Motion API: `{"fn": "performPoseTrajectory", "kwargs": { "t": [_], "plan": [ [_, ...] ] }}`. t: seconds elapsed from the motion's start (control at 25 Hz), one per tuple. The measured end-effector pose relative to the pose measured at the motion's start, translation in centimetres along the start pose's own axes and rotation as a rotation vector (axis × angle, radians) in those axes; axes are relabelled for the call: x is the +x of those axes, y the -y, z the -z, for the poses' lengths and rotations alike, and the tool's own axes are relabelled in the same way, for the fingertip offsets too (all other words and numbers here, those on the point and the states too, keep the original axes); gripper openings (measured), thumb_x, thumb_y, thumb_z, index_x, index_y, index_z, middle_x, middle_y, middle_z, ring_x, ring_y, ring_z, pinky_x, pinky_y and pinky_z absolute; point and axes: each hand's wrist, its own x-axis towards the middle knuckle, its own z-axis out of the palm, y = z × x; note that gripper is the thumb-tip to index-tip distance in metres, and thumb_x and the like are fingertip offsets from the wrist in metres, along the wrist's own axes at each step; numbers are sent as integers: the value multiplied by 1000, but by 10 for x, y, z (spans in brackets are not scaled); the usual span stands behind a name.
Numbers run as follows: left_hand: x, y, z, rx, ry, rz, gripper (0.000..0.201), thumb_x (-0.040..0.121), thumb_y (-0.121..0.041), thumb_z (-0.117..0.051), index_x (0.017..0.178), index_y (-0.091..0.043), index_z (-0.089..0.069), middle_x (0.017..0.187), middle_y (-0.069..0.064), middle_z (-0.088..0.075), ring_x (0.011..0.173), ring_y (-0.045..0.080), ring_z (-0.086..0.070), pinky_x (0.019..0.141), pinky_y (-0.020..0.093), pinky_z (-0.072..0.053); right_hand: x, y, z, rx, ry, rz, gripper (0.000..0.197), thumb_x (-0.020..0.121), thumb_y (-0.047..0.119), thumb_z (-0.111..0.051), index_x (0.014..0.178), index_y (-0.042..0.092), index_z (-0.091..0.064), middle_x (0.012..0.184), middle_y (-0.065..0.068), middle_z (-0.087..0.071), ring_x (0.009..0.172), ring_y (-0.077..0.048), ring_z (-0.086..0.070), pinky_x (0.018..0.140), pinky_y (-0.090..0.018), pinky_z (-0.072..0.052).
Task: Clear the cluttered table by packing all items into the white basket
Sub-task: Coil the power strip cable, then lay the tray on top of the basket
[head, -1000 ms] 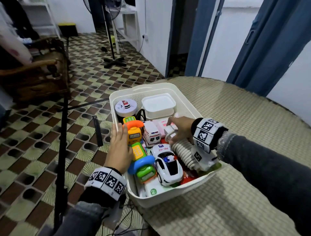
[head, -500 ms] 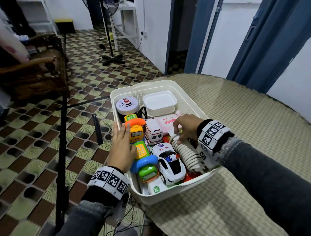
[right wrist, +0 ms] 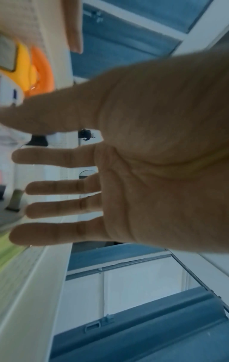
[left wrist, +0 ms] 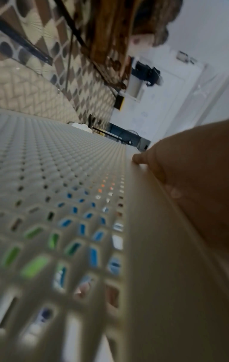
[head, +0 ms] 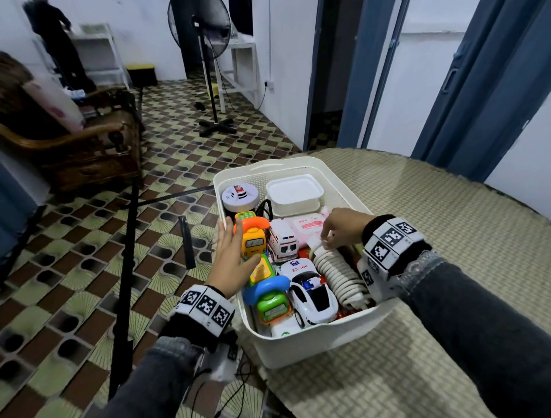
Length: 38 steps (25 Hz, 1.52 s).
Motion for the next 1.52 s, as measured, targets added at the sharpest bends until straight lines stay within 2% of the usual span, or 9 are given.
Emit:
{"fn": "performPoseTrajectory", "kwargs": {
  "t": [0.08,0.16,0.28,0.52,0.68,0.88,1.08,1.24,1.52],
  "plan": [
    [-3,0,7,-174,-106,31,73,91,-14,-60,151,-11,-18,158,9,-15,146,19,-13,119,36,-13,-12,10,13,100,-58,50,33,88,28,-66,116,12,-66,121,-6,-61,108,-19,-56,81,-20,-37],
    [-15,3,22,-284,-226,89,59,90,-10,-60,145,-12,-37,146,13,-43,129,21,-44,109,40,-36,-27,30,27,190,-93,135,32,88,28,-65,117,14,-65,114,-4,-63,101,-16,-57,78,-20,-37],
    [-45,9,47,-379,-312,116,46,89,-5,-59,133,-17,-52,125,4,-62,97,17,-60,91,41,-51,-47,72,39,365,-162,312,26,88,27,-65,111,15,-68,95,-2,-66,84,-12,-57,72,-21,-41],
    [-128,55,80,-265,-409,260,33,89,-5,-58,120,-17,-62,116,0,-65,109,14,-59,95,36,-48,-63,177,0,809,-170,525,16,88,13,-63,102,7,-70,85,-9,-70,78,-21,-65,78,-39,-57],
    [-170,87,91,-268,-475,377,29,90,-6,-58,115,-20,-62,112,1,-66,104,15,-61,94,33,-49,-51,231,-59,850,-93,502,24,89,13,-60,113,9,-64,103,-5,-66,90,-16,-60,82,-26,-48],
    [-182,118,97,-240,-506,437,32,89,-5,-61,117,-20,-61,113,-3,-64,106,10,-58,93,26,-44,-18,260,-122,844,-18,374,46,88,14,-63,132,12,-50,126,-6,-56,104,-20,-59,88,-25,-46],
    [-153,175,119,-276,-488,482,37,86,-7,-65,118,-24,-59,114,-6,-63,111,10,-57,101,32,-43,39,283,-172,922,80,248,51,86,10,-66,133,9,-48,130,-8,-54,112,-18,-52,98,-29,-43],
    [-96,245,162,-274,-412,468,38,86,-9,-66,120,-23,-60,116,-4,-64,112,10,-58,101,36,-45,112,316,-181,1050,130,117,52,84,4,-67,132,5,-47,127,-11,-56,99,-13,-51,80,-18,-40],
    [11,337,217,-257,-144,359,42,85,-12,-66,125,-21,-57,120,-5,-62,113,7,-57,102,32,-44,219,376,-166,1292,-33,-70,53,83,3,-68,132,7,-47,116,-10,-55,102,-16,-53,89,-28,-44]
  ]
}}
